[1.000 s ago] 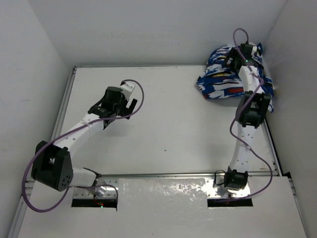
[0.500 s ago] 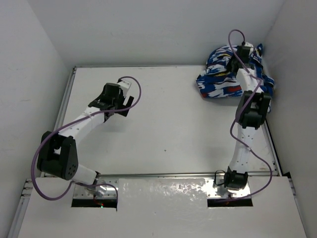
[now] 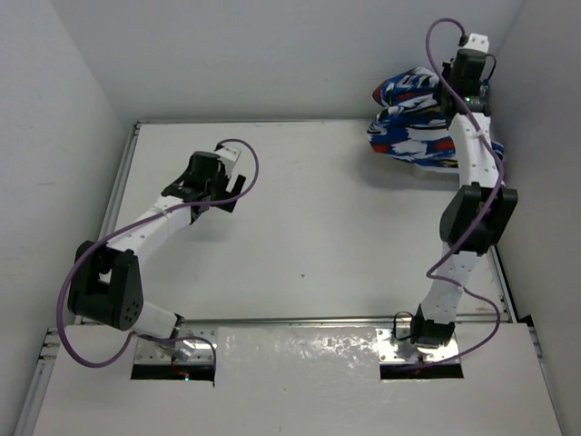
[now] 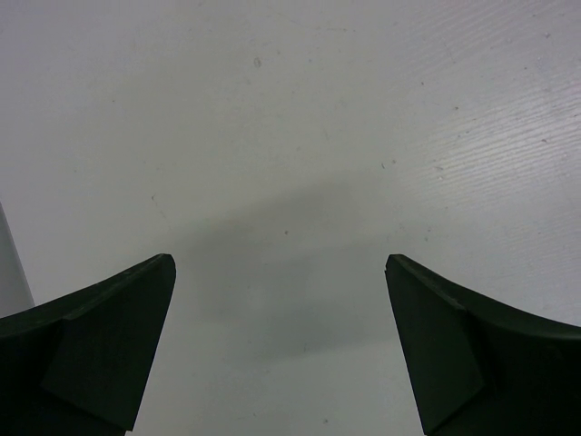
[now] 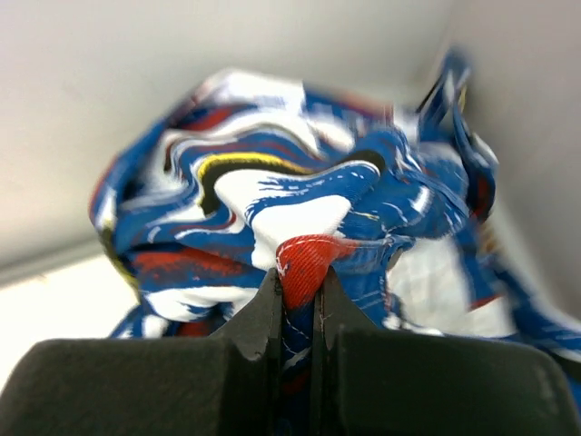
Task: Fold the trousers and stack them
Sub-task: Move the trousers to the center of the board
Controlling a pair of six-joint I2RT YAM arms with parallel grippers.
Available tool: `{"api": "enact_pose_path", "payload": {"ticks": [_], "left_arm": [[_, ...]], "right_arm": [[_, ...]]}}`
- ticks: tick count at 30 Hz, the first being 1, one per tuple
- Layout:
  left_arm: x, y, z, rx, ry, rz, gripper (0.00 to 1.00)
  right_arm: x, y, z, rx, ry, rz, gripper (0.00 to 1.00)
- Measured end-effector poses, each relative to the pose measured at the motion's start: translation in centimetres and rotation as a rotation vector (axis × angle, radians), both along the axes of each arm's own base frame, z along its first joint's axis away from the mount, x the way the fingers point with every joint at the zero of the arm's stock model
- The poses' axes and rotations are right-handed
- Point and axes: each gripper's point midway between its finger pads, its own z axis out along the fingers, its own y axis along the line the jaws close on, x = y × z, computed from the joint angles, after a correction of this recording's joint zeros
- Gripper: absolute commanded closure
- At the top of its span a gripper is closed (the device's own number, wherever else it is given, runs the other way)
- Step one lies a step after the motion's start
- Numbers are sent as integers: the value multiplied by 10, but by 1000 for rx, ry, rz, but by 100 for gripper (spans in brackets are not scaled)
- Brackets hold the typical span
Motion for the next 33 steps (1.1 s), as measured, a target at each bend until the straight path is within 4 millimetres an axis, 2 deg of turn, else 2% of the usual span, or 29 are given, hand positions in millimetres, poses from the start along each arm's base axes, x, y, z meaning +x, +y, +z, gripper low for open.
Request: {"api": "enact_pose_path", "payload": {"ticks": [3,5,10,12,16,21,23,25,27,28,30,31,33], "left_arm": [[1,-1,4,-10,-6,4,0],[6,-4,12,-27,-25,5,1],[25,-15,49,-83,-108,-7,0],[32,-20,65,-111,-145,-12,0],[41,-30,90,-174,-194,-21,0],[44,-35,108,-229,-217,-4,0],[46,-35,117,-242,-229,8,0],[49,-30,128,-261,-244,32,0],[54,-19,144,-280,-275,71,1],[57,-9,153,-290,-296,96,0],[64,12,169,-310,-336,149,0],[66,25,176,-317,-355,181,0],[69,55,184,-310,-383,251,0]], "right_arm": [[-19,4,65,-31,-110,17,100],[-33,11,116,-44,-211,43,100],[-80,43,240,-100,-475,142,100],[-105,69,284,-126,-579,208,100],[-154,130,357,-111,-796,386,100],[-224,199,440,15,-1103,623,100],[-253,235,468,81,-1217,733,100],[-282,275,490,142,-1322,846,100],[-299,309,495,197,-1371,925,100],[-301,325,491,221,-1368,960,100],[-288,345,476,252,-1326,981,100],[-273,353,462,262,-1279,977,100],[-227,372,416,277,-1124,951,100]]}}
